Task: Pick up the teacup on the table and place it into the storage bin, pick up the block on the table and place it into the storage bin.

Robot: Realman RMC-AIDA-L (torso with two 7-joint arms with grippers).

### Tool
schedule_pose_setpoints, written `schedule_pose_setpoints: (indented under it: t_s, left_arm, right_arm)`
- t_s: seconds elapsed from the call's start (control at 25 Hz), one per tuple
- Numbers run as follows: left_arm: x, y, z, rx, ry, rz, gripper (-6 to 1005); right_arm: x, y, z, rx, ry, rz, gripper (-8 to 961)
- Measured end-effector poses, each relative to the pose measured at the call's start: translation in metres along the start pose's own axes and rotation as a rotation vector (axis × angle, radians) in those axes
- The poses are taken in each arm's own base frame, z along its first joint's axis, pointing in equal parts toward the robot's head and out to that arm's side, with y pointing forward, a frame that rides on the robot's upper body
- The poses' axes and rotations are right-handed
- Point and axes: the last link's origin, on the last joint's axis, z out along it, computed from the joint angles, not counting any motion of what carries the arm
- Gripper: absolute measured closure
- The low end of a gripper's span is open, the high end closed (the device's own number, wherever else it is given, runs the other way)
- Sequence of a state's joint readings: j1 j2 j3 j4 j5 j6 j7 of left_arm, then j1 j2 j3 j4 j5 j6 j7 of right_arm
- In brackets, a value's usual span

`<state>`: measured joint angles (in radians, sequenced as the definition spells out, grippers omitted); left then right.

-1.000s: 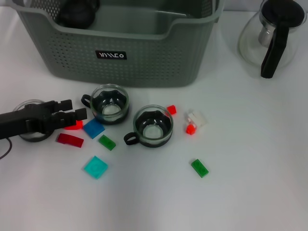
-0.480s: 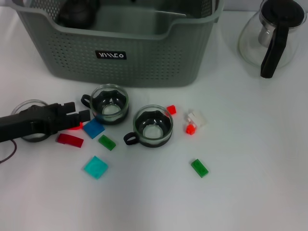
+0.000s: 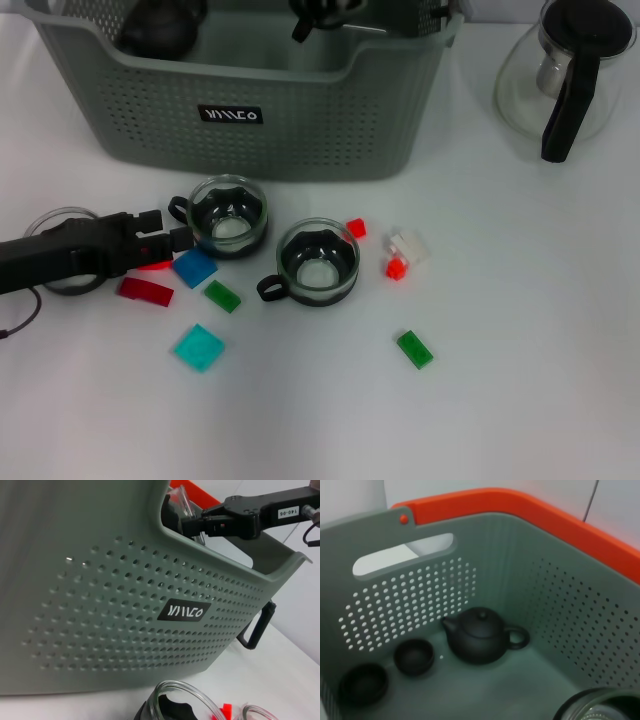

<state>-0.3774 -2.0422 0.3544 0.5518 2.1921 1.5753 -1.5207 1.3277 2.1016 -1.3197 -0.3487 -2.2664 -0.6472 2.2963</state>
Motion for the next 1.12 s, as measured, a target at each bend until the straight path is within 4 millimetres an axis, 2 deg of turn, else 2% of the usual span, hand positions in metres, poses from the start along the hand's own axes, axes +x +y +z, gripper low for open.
schedule_pose_setpoints:
  t_s: [0.68,0.76,0.84,0.92,1.0,1.12]
  left_arm:
    - [0.0,0.0,0.0,0.001,0.0,-0.004,222]
    - [-0.001,0.0,0.0,0.002,0.001,-0.006,222]
    - [-0.001,0.0,-0.001,0.002,0.003,-0.008,222]
    - [-0.001,0.0,-0.002,0.0,0.009,-0.011,222]
    - [-0.002,0.001,-0.003,0.0,0.01,-0.013,222]
    - [-0.002,0.0,-0.004,0.004,0.012,-0.015,222]
  right_arm:
    - [0.004,-0.004,-0.001,0.013,0.018,0.032,781]
    - [-0.003,-0.008,-0.006,0.013,-0.024,0.055,716]
    - [-0.014,-0.015,-0.018,0.001,-0.118,0.092,651]
    - [-0.022,-0.023,-0.04,-0.031,-0.255,0.129,586]
    - [-0.023,-0.025,-0.064,-0.112,-0.393,0.154,335]
    - [-0.016,-0.026,-0.101,-0.277,-0.591,0.194,319]
